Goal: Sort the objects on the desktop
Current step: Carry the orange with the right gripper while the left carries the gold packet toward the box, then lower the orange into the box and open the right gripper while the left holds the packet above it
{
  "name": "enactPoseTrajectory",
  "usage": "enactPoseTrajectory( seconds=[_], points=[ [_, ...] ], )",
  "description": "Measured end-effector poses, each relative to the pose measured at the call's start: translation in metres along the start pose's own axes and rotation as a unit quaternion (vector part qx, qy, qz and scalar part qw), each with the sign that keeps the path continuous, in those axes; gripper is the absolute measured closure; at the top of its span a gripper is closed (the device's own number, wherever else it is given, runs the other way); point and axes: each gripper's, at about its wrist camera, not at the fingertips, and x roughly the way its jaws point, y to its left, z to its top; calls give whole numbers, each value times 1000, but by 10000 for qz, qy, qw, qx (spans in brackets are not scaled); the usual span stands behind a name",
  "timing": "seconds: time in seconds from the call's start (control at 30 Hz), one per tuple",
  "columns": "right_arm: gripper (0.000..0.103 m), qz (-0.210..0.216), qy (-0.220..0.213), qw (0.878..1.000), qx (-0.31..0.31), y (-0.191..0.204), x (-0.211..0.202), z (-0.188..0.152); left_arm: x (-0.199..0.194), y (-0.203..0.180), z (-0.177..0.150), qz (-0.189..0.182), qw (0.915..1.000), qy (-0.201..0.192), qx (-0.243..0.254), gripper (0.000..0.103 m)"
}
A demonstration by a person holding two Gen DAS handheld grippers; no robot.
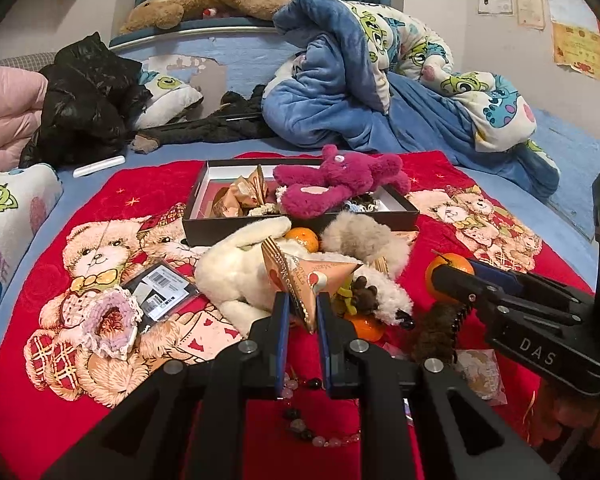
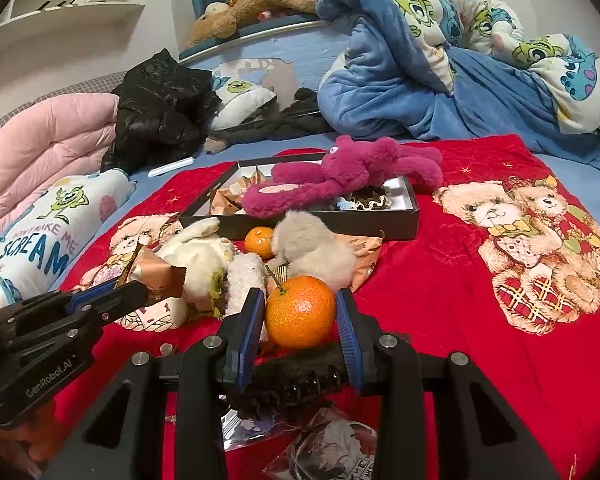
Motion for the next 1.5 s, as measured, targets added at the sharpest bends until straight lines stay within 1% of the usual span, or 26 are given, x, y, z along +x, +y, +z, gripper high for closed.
enactPoseTrajectory(
  seconds=[0.2,0.3,0.4,0.47,0.6,0.67,0.8,0.87,0.93,1.03,1.13,1.23,1.3,1.4,1.5],
  points=[
    [68,-40,-43,10000,31,2,-2,2,-1,-2,3,-101,9999,4,-25,89],
    [68,-54,-67,10000,47,3,-4,6,-1,-5,8,-60,10000,4,17,89],
    [68,-55,-76,9999,54,3,-6,11,-2,-7,19,-149,9999,40,37,89],
    [68,-93,-84,9999,93,1,-7,18,-3,-8,27,-132,9999,23,65,89],
    [68,34,-45,9995,314,-6,-5,29,-2,-5,48,-218,9998,25,-18,89],
    [68,81,-10,9992,396,-11,-2,34,5,-4,64,-183,9998,34,-18,89],
    [68,-8,49,9987,510,-20,9,46,29,-2,96,-137,9998,111,-28,89],
    [68,-156,64,9985,528,-27,18,57,47,0,109,-173,9996,185,-106,89],
    [68,-217,85,9981,579,-33,29,66,67,-2,121,-138,9994,280,-115,89],
    [68,-287,133,9979,561,-40,50,85,94,-14,133,-131,9991,410,24,89],
    [68,-364,155,9981,463,-44,70,106,113,-29,136,-149,9989,435,128,89],
    [68,-530,229,9979,295,-47,92,118,128,-32,130,-170,9987,480,57,89],
    [68,-525,299,9978,258,-51,106,118,137,-31,123,-224,9982,546,49,89],
    [68,-560,412,9973,219,-57,124,110,146,-33,118,-227,9984,523,65,89],
    [68,-592,515,9964,328,-70,139,101,153,-43,115,-200,9982,521,218,89]
  ],
)
